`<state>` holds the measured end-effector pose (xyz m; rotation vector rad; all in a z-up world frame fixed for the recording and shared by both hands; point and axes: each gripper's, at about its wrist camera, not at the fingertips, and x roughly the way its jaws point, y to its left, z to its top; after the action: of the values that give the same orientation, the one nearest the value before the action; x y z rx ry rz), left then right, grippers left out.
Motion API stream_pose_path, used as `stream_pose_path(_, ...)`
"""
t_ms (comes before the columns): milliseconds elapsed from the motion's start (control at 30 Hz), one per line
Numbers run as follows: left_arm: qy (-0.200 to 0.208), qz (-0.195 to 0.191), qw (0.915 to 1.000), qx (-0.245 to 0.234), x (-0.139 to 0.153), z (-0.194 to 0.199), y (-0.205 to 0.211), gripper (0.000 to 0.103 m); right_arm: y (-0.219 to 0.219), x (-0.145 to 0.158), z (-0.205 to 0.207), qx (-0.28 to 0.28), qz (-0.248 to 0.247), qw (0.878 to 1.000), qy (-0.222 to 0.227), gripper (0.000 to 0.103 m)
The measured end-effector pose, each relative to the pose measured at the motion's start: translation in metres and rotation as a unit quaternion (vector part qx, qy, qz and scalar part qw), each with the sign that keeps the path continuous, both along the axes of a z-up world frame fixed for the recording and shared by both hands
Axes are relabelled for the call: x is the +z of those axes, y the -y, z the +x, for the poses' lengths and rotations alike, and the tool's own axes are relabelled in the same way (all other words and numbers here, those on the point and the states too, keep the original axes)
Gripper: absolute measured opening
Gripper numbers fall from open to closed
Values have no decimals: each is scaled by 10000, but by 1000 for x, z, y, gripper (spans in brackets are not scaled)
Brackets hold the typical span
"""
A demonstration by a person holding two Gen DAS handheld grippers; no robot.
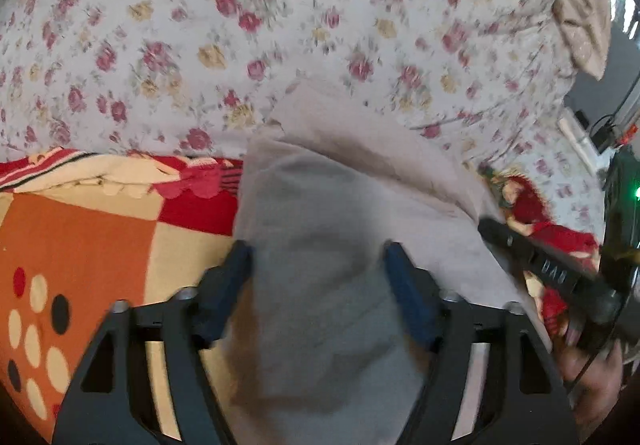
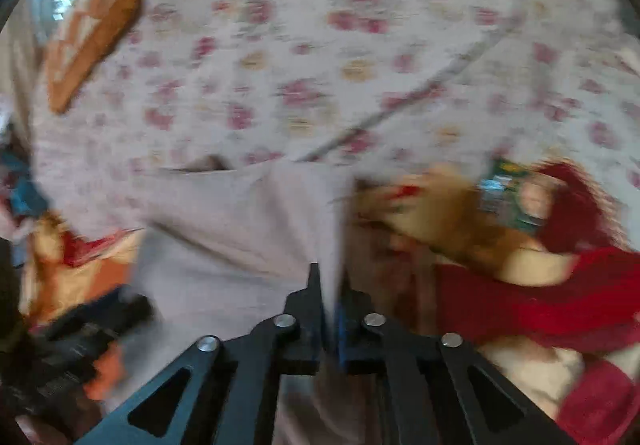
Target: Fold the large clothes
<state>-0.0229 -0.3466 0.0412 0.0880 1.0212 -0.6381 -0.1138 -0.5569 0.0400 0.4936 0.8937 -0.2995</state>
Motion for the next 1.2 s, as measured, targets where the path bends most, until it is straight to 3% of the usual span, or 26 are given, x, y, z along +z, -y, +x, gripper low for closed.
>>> stream_pose_path(67,-122,290,9995,-46,-13,2,13,83,5,-27,2,-86,167,9993,-316,3)
stream_pose_path(133,-65,324,9994,-46,-11,2,13,84,4,-39,4,-113,2,9983,-566,3)
stream_pose_path(267,41,46,10000,32,7,3,-3,84,11,10,-16,-402,-30,9992,-1,5)
stream_pose_path(300,93,7,9999,42,10,4,-4,84,9,25,-19,-345,-42,9993,169,11)
stream_pose_path(400,311,97,9994,99,19,10,-3,84,-8,52,-5,248,37,9991,356,48)
stream_pose_path(500,279,329,9988,237,10,21,4,84,-29,44,29,826,201,9962,173,48)
stream_pose_path(567,2,681,9975,167,-8,28,13,84,-34,18,47,702,-109,9969,-324,36)
stream_pose_path(633,-267,601,9977,187,-22,33,12,84,-25,-6,60,401,-272,9968,-642,33)
stream_pose_path(700,-587,401,9971,271,-30,41,8,85,-12,-32,67,186,-103,9972,-717,33)
stream_pose_path(767,-681,325,9967,293,-32,44,6,85,-8,-38,68,115,-55,9978,-656,34)
stream_pose_path(867,-488,387,9978,209,-17,33,-1,85,-11,-26,64,223,-178,9971,-704,34)
stream_pose_path(967,-189,319,9993,-2,7,8,-16,85,-20,5,39,394,-166,9972,-607,36)
stream_pose_path(1067,-2,99,9994,-325,27,-26,-40,85,-39,34,1,709,-339,9958,-461,45)
stream_pose_path(1200,-14,157,9983,-566,19,-63,-51,85,-59,36,-45,908,-490,9937,-443,47)
